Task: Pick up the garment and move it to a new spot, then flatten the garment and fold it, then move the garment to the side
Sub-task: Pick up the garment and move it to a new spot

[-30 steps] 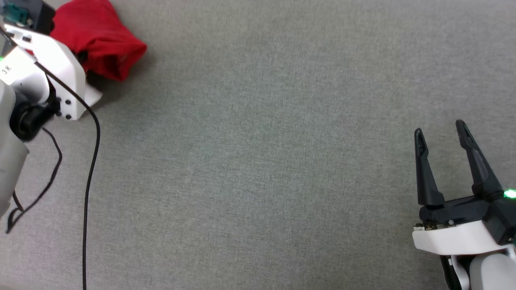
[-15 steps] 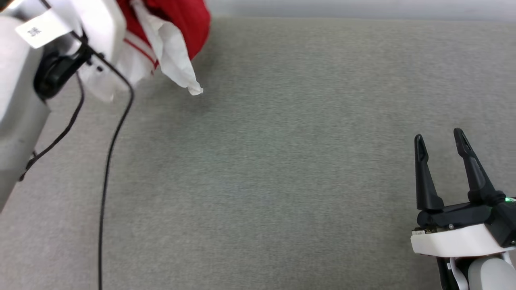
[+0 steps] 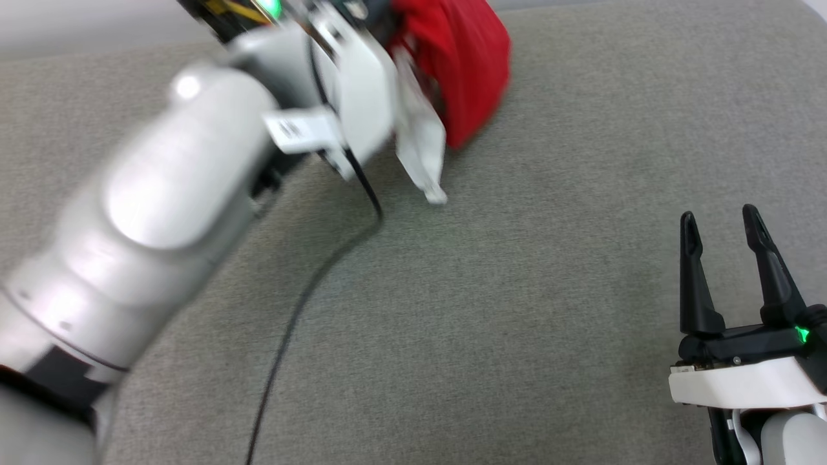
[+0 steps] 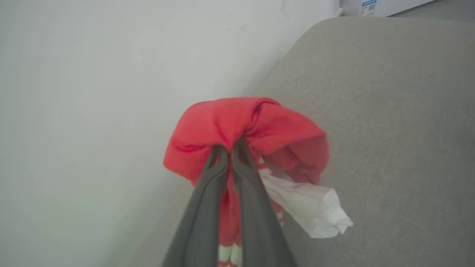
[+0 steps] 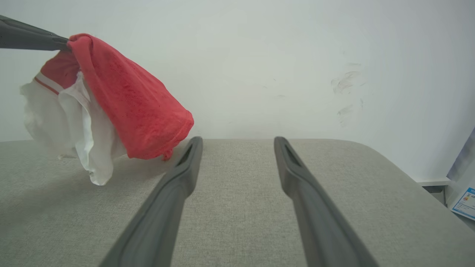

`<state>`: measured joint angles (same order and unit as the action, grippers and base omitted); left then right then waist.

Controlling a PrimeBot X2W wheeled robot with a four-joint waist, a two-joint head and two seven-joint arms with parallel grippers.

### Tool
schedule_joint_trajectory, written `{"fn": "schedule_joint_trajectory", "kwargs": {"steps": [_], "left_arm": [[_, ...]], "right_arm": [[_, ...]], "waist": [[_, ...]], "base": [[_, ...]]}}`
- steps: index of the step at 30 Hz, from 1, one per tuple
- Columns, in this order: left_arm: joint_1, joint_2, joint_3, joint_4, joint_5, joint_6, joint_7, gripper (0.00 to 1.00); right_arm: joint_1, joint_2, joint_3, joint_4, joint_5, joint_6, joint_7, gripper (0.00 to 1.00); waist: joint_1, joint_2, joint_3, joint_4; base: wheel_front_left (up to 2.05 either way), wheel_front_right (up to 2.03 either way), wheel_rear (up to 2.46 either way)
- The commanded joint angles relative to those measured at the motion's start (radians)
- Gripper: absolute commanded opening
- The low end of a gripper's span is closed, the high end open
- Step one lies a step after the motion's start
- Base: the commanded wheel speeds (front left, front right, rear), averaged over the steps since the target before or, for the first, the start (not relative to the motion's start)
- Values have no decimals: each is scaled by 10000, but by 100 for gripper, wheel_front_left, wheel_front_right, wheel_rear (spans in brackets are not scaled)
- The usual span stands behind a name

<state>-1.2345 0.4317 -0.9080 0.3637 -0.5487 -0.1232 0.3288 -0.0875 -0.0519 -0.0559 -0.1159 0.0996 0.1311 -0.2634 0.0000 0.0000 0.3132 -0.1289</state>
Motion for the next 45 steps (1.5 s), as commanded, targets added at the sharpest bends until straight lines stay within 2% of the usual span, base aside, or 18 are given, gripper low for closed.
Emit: {"fn": "schedule_joint_trajectory", "kwargs": {"steps": [1, 14, 17, 18, 24, 25, 26, 34, 40, 45], "left_arm": [[263, -102, -125, 49, -35, -25, -136, 0], [2967, -1904, -3153, 1165, -663, -56, -965, 0], [3535, -2257, -3498, 1496, -629, -59, -1035, 0], [4078, -2592, -3685, 1740, -724, -61, -976, 0], [4434, -2919, -3732, 2095, -749, -62, -1482, 0], [4391, -2976, -3704, 2166, -761, -63, -1715, 17], [4340, -3037, -3612, 2237, -758, -55, -1983, 100], [4469, -3204, -2937, 2142, -588, 749, -4106, 100], [4824, -2652, -2205, 1588, -603, 1820, -5278, 100], [5374, -1969, -1404, 992, -568, 2877, -5792, 100]], "right_arm": [[-62, 28, -19, 11, 94, -7, -21, 100], [221, 27, -204, 133, -19, -7, -21, 100], [213, 26, -181, 155, -91, -7, -21, 100], [225, 26, -157, 172, -104, -7, -21, 100], [346, 26, -135, 237, -207, -7, -21, 100], [371, 26, -152, 250, -206, -7, -21, 100], [420, 26, -166, 268, -214, -7, -21, 100], [754, 26, -206, 432, -348, -7, -21, 100], [998, 26, -190, 480, -378, -7, -21, 100], [1183, 25, -165, 522, -354, -7, -21, 100]], "waist": [[0, 0, 25, -120], [0, 0, -300, -74], [0, 0, -335, -16], [0, 0, -366, 14], [0, 0, -564, 62], [0, 0, -632, 85], [0, 0, -706, 110], [0, 0, -1435, 434], [0, 0, -1911, 721], [0, 0, -2243, 949]], "base": [[0, 0, 0], [0, 0, 0], [0, 0, 0], [0, 0, 0], [0, 0, 0], [0, 0, 0], [0, 0, 0], [0, 0, 0], [0, 0, 0], [0, 0, 0]]}}
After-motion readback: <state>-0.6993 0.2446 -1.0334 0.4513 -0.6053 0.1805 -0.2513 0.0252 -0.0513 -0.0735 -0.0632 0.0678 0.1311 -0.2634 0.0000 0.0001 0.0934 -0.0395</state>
